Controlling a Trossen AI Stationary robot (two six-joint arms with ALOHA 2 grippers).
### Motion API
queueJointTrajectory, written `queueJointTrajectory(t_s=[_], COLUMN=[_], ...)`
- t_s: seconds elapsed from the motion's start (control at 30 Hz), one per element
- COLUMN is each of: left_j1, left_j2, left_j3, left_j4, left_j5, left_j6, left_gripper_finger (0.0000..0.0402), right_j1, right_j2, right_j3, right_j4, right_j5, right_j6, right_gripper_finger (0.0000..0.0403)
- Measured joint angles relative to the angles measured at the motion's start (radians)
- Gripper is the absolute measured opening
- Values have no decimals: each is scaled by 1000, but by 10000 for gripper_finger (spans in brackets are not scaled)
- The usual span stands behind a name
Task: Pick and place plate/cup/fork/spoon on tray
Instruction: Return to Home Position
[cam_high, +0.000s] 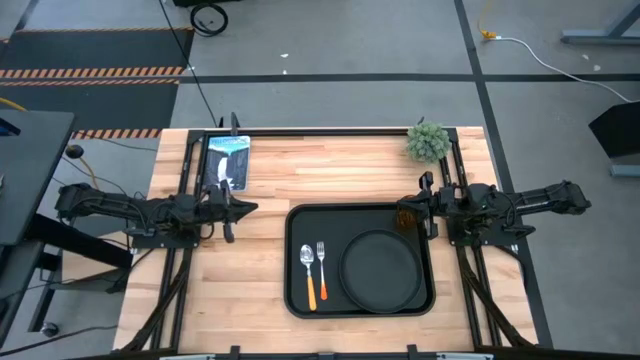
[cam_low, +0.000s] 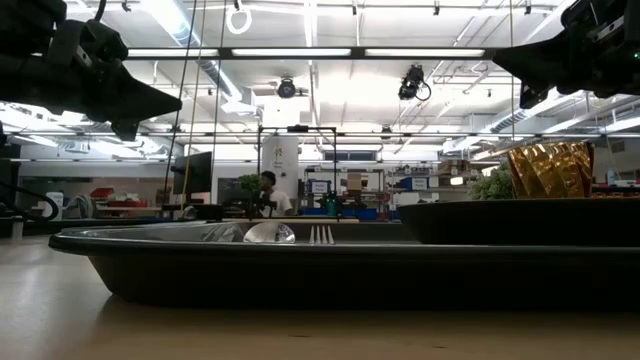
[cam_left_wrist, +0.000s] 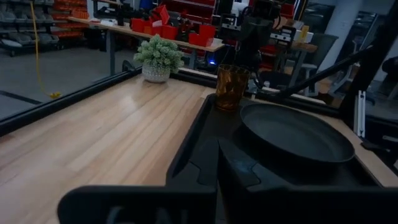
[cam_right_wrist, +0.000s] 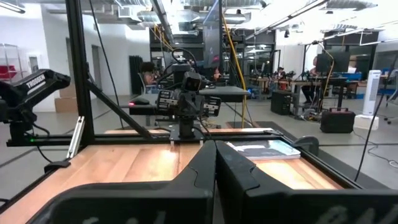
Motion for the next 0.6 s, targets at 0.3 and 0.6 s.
queueJointTrajectory(t_s=[0.3,0.6], left_j1=[0,0], left_j2=[0,0], left_j3=[0,0], left_j4=[1,1], left_j5=[-3,-3], left_j6=[0,1], left_gripper_finger=[29,25], right_j1=[0,0], right_j2=[0,0], right_j3=[0,0], right_j4=[0,0], right_j5=[0,0], right_j6=[-1,-1], right_gripper_finger=[18,16])
